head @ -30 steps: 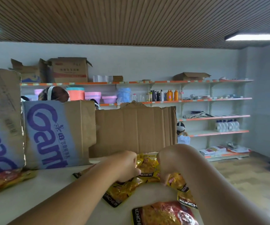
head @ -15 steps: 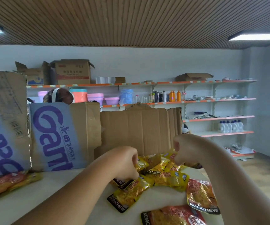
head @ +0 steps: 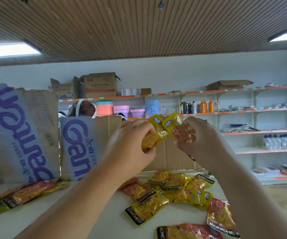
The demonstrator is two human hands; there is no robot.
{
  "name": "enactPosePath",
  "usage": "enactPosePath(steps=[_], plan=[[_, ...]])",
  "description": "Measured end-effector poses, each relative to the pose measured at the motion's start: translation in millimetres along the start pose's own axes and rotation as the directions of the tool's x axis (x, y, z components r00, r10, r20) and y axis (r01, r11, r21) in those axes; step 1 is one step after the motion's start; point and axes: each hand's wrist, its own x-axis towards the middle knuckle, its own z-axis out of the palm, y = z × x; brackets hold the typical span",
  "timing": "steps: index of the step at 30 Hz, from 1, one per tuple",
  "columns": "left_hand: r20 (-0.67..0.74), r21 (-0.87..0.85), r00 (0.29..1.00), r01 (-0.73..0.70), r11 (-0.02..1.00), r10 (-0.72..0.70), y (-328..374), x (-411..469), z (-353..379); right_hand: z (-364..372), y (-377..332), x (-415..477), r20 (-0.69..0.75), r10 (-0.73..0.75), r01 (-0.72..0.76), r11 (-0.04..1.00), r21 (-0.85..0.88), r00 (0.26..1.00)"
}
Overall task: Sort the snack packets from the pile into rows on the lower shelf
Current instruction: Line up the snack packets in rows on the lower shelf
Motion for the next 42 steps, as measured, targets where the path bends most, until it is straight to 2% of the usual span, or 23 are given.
enactPosePath(steps=[4, 7, 12, 18, 25, 33, 42], plan=[[-0.112, 0.082, 0.993, 0.042, 0.996, -0.033, 0.9, -22.8, -34.0, -4.3, -29.5, -3.8, 0.054, -0.099, 0.099, 0.995, 0.019, 0.994], [-0.189, 0.101, 0.981, 0.065, 0.993, -0.046, 1.2, -37.1, -61.6, -9.5, -61.2, -7.3, 0.023, -0.220, 0.220, 0.976, 0.002, 0.975], [-0.257, 0.163, 0.965, 0.089, 0.983, -0.045, -1.9, -61.4, -116.0, -1.2, -114.5, -17.5, -0.028, -0.317, 0.318, 0.940, 0.123, 0.948], [-0.288, 0.230, 0.949, 0.198, 0.953, -0.128, -44.8, -116.4, -198.1, 45.5, -195.7, -34.1, -0.037, -0.394, 0.389, 0.883, 0.263, 0.918], [-0.344, 0.262, 0.921, 0.282, 0.923, -0.183, -114.4, -185.4, -295.2, 123.5, -304.8, -60.1, -0.044, -0.392, 0.375, 0.831, 0.410, 0.919], [-0.362, 0.320, 0.888, 0.404, 0.857, -0.284, -197.1, -295.6, -413.1, 221.6, -465.0, -112.6, -0.024, -0.455, 0.381, 0.714, 0.588, 0.890], [-0.352, 0.371, 0.833, 0.544, 0.753, -0.428, -275.1, -392.7, -470.1, 329.9, -574.0, -164.3, 0.090, -0.505, 0.306, 0.646, 0.699, 0.858]])
